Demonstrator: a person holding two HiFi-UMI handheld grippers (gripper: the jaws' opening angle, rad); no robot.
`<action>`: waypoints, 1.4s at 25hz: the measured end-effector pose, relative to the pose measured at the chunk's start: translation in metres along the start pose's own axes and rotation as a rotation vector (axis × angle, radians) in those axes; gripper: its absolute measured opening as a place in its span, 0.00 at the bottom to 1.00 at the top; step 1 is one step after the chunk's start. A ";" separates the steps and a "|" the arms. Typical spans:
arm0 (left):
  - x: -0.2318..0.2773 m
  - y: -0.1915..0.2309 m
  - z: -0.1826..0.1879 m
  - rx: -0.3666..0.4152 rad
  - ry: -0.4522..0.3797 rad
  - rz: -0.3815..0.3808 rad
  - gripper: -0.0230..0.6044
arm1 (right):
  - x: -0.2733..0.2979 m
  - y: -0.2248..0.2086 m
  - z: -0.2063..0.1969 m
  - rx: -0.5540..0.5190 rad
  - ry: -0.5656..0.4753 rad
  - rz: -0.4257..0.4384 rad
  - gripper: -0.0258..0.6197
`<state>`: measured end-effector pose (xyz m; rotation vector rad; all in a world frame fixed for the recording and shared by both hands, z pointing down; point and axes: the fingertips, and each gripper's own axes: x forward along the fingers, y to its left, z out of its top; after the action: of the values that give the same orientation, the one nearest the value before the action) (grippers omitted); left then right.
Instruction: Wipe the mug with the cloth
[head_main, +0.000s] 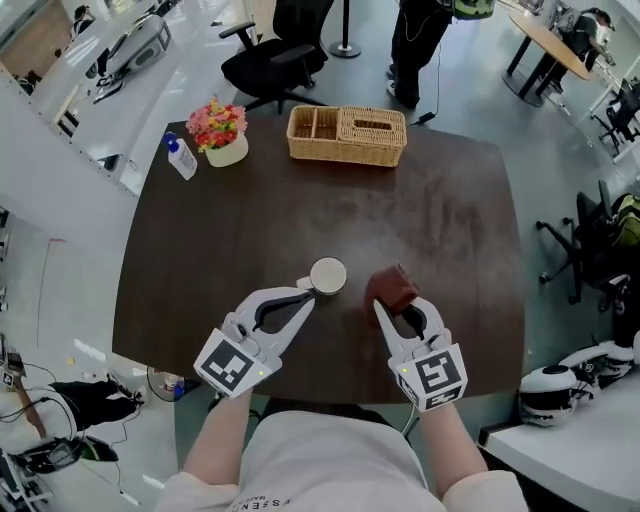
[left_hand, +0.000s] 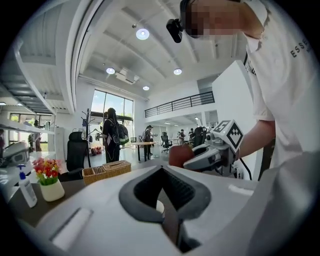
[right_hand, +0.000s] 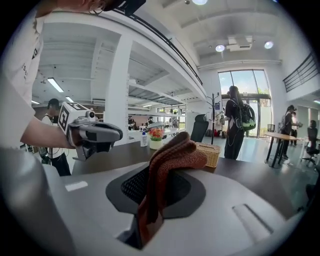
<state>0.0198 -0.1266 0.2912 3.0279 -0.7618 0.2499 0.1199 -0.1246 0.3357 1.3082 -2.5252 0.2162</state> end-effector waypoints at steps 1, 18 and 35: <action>-0.004 -0.006 0.001 -0.014 -0.008 0.005 0.04 | -0.006 0.007 -0.001 0.003 0.000 0.004 0.17; -0.168 -0.148 0.013 -0.013 -0.054 0.025 0.04 | -0.143 0.151 -0.006 -0.009 -0.075 -0.158 0.17; -0.315 -0.313 0.037 -0.042 -0.078 0.083 0.04 | -0.318 0.323 -0.018 -0.039 -0.125 -0.197 0.17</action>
<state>-0.1007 0.2952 0.2144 2.9863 -0.8882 0.1150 0.0326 0.3125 0.2502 1.5870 -2.4639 0.0439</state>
